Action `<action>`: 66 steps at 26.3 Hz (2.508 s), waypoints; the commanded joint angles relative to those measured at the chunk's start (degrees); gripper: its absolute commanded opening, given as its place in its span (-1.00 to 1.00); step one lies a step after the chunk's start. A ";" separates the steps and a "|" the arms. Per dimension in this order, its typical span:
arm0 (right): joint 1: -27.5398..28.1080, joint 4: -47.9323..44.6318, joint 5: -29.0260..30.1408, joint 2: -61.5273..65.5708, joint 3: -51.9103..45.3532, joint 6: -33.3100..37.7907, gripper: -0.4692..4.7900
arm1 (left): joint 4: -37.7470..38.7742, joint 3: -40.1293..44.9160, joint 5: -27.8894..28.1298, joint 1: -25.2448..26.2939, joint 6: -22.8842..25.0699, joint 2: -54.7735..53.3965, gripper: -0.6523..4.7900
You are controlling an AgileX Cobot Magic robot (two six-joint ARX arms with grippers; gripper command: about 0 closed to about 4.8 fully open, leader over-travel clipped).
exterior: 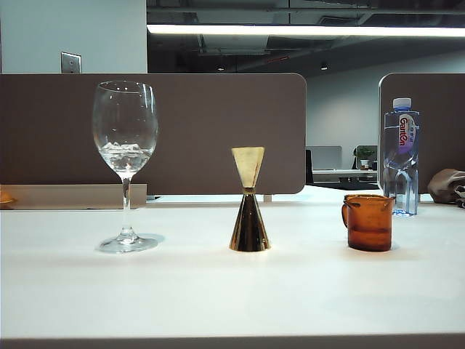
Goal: Pick up the small amber measuring cup and pour the water in it into the jigger, then pick up the jigger and pour the water in it into the wine glass.
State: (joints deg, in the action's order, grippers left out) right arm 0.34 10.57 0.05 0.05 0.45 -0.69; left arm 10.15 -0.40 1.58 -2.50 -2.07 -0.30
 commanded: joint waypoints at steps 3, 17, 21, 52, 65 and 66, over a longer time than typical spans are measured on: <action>-0.04 -0.26 -0.07 0.04 -0.42 0.20 -0.82 | 0.52 -0.09 -0.31 -0.02 -0.11 -0.04 -0.77; -0.04 -0.26 -0.07 0.07 -0.42 0.20 -0.82 | 0.52 -0.09 -0.31 -0.09 -0.04 -0.04 -0.77; -0.04 -0.26 -0.07 0.07 -0.42 0.20 -0.82 | 0.44 -0.31 -0.13 -1.62 0.11 -1.18 -0.77; -0.04 -0.28 -0.07 0.07 -0.42 0.20 -0.82 | 52.06 -53.70 -20.94 -16.61 -4.37 -13.31 -0.77; -0.04 -0.26 -0.07 0.07 -0.42 0.20 -0.82 | 48.87 -53.59 -15.85 -24.37 -1.09 -12.66 -0.77; -0.04 -0.26 -0.07 0.07 -0.42 0.20 -0.82 | 48.89 -53.59 -15.85 -24.37 -1.09 -12.66 -0.77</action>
State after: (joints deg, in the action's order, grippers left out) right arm 0.34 10.57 0.05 0.05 0.45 -0.71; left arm 59.77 -53.91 -14.35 -26.89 -3.64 -12.95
